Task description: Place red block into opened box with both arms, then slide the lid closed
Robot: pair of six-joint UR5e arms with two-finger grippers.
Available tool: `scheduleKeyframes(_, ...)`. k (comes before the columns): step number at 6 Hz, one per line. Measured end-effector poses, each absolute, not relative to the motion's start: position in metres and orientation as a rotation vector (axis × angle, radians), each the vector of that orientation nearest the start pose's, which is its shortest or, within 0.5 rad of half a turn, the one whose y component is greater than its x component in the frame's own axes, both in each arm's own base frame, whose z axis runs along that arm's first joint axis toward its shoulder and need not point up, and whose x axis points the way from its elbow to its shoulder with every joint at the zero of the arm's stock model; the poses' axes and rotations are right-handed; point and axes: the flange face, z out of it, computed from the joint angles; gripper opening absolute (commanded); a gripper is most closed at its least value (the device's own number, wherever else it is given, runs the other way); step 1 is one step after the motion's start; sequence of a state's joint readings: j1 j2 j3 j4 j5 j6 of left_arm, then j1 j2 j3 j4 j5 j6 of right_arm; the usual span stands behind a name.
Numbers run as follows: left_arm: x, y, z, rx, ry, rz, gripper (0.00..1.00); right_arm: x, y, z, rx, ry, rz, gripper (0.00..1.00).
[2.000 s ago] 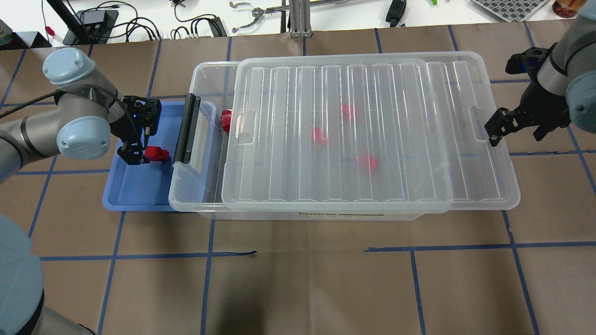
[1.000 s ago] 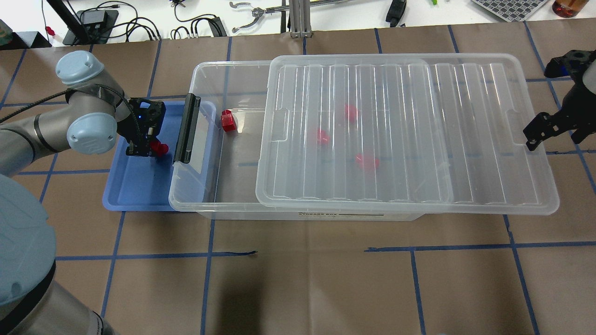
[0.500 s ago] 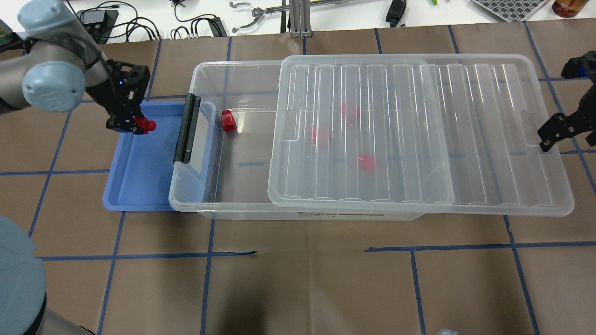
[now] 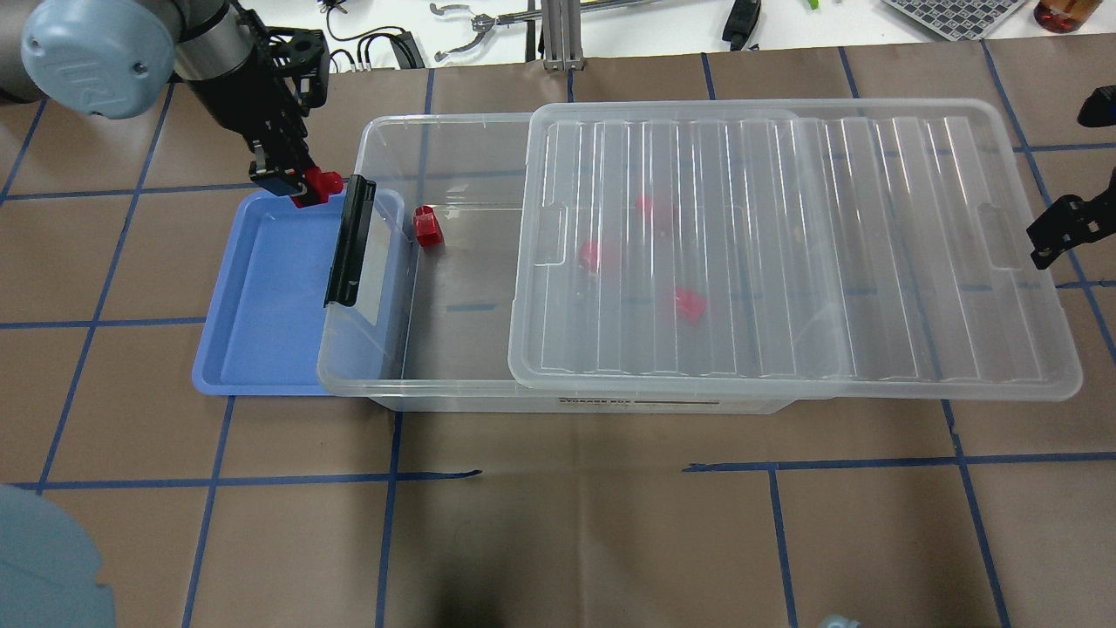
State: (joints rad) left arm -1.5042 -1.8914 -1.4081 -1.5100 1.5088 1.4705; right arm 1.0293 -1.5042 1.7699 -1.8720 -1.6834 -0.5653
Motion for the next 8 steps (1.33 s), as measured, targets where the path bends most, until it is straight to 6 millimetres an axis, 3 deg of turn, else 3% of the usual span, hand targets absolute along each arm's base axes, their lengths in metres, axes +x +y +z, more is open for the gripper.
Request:
scheduleKeyframes(1,-0.136,-0.611,0.391,2.075,2.502,0.053,0.00,-0.153,-0.507,0.416,0.007,3.253,0.029,1.00)
scheduleKeyframes(2,-0.162,-0.605,0.374,2.090,2.495,0.072,0.00,-0.133,-0.516,0.442,0.052,3.239,0.032,1.00)
scheduleKeyframes(4,-0.182,-0.589,0.325,2.120,2.480,0.087,0.00,-0.051,-0.529,0.488,0.146,3.216,0.054,1.00)
scheduleKeyframes(5,-0.189,-0.580,0.288,2.128,2.462,0.065,0.00,-0.008,-0.530,0.502,0.182,3.191,0.070,1.00)
scheduleKeyframes(6,-0.199,-0.569,0.260,2.124,2.452,0.044,0.00,0.033,-0.528,0.508,0.201,3.163,0.081,1.00)
scheduleKeyframes(7,-0.207,-0.562,0.244,2.115,2.440,0.022,0.00,0.072,-0.523,0.510,0.204,3.152,0.084,1.00)
scheduleKeyframes(8,-0.212,-0.560,0.229,2.117,2.428,0.014,0.17,0.099,-0.519,0.511,0.196,3.151,0.083,1.00)
